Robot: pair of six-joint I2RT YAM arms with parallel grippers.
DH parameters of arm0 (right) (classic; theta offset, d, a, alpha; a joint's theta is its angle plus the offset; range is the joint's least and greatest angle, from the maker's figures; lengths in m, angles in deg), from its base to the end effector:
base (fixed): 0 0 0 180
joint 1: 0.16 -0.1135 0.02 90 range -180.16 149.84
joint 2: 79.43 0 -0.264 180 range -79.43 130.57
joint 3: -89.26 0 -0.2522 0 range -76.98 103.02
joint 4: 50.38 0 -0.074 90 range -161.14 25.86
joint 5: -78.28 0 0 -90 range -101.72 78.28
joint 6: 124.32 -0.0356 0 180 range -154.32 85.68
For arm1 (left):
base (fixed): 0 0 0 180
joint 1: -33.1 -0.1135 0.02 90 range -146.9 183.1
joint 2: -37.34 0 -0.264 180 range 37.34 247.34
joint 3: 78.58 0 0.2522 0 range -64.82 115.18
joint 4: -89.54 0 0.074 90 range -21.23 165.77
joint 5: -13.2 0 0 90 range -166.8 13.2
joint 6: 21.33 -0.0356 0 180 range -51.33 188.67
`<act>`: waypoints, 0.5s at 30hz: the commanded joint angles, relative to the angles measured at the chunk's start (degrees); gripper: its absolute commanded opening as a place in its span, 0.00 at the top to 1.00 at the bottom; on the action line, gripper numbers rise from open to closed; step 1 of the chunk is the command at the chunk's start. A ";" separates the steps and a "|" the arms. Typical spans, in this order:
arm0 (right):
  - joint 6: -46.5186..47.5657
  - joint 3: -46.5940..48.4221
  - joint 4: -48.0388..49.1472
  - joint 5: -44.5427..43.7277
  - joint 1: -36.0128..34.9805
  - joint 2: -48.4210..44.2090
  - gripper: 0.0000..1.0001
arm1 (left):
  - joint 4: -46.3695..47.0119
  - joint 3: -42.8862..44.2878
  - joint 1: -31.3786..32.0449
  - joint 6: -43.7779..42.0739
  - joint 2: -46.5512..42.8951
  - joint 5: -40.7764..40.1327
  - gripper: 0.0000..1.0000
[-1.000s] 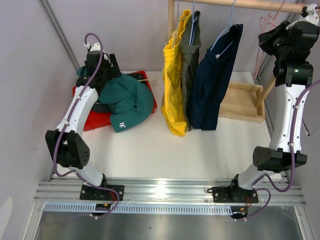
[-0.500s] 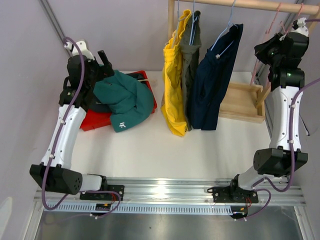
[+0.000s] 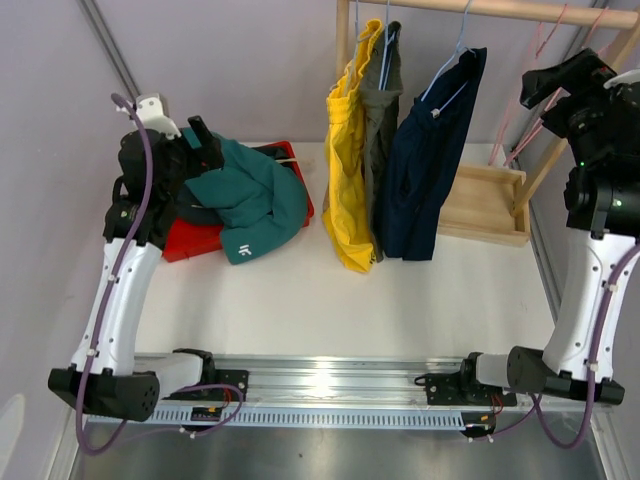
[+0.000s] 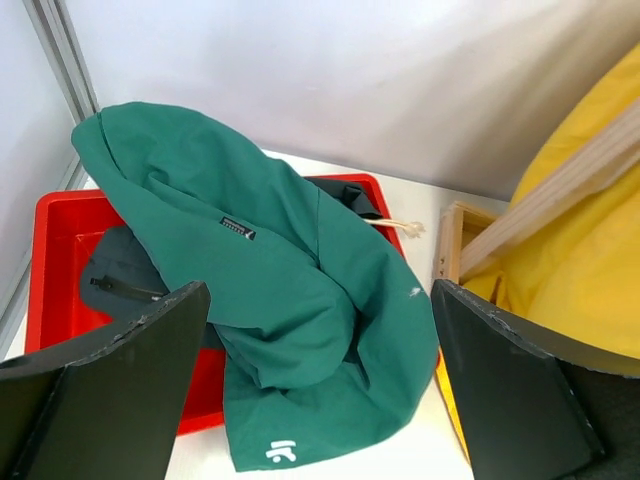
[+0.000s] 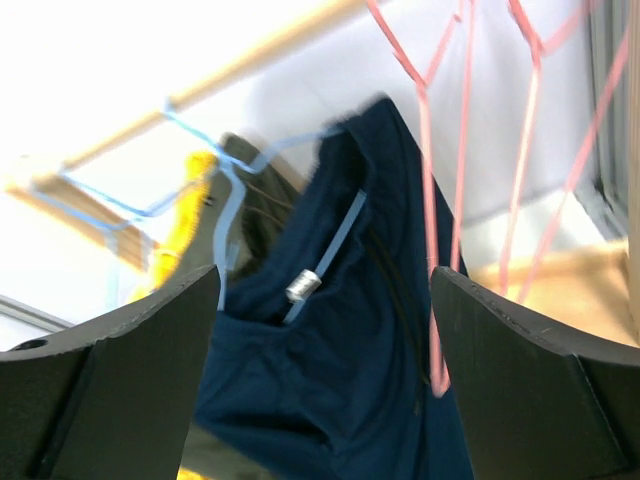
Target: Remove the shorts from the hanger
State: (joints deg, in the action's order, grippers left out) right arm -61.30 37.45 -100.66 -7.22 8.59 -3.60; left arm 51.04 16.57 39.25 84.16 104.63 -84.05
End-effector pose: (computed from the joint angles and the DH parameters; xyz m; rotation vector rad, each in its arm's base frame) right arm 0.2167 -0.0305 0.5731 0.4131 1.4865 0.3130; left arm 0.2475 -0.0222 0.4547 -0.2349 1.7421 -0.1642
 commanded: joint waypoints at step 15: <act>-1.50 9.93 3.20 -3.08 -18.86 14.86 0.10 | 3.11 -15.02 0.26 -2.48 -13.23 17.35 0.00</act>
State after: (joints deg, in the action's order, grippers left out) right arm -63.62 44.60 -98.23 -7.62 -9.27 8.45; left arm 52.60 2.73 39.32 83.20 92.80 -71.61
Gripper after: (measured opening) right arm 0.905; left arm 0.994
